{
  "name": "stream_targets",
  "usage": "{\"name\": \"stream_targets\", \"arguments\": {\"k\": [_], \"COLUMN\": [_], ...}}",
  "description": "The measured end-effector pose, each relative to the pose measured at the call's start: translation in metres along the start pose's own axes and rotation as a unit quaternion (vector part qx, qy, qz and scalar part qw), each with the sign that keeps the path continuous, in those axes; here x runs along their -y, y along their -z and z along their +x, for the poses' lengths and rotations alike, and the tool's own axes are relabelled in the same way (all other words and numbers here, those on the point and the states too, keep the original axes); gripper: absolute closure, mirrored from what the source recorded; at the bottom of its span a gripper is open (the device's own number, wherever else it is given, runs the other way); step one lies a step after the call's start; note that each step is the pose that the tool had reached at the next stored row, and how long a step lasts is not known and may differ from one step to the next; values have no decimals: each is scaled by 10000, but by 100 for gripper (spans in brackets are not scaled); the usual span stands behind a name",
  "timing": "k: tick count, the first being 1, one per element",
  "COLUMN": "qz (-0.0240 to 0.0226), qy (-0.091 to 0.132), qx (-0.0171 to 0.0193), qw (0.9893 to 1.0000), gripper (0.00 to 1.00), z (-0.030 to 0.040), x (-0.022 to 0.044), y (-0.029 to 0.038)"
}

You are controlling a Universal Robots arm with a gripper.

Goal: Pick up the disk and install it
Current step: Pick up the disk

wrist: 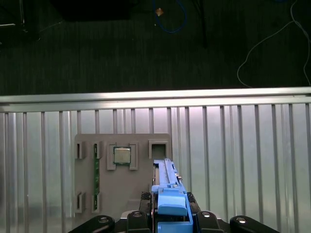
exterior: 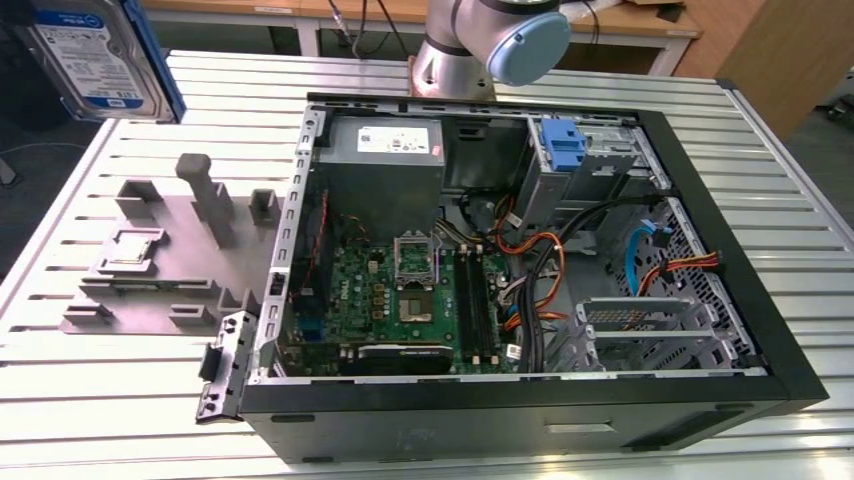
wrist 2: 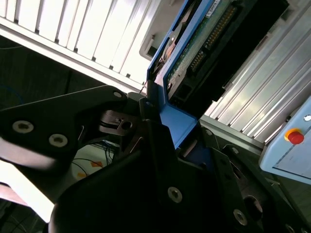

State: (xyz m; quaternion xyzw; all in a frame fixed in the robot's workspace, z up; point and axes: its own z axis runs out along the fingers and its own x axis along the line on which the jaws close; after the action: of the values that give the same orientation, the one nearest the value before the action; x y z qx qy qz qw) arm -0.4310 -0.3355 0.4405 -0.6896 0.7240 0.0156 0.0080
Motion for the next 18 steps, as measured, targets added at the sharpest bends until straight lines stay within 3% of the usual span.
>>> {"name": "stream_targets", "arguments": {"k": [18], "qz": [1], "qy": [0], "qx": [0], "qw": [10000], "gripper": [63], "z": [-4], "x": [-1], "y": [48]}}
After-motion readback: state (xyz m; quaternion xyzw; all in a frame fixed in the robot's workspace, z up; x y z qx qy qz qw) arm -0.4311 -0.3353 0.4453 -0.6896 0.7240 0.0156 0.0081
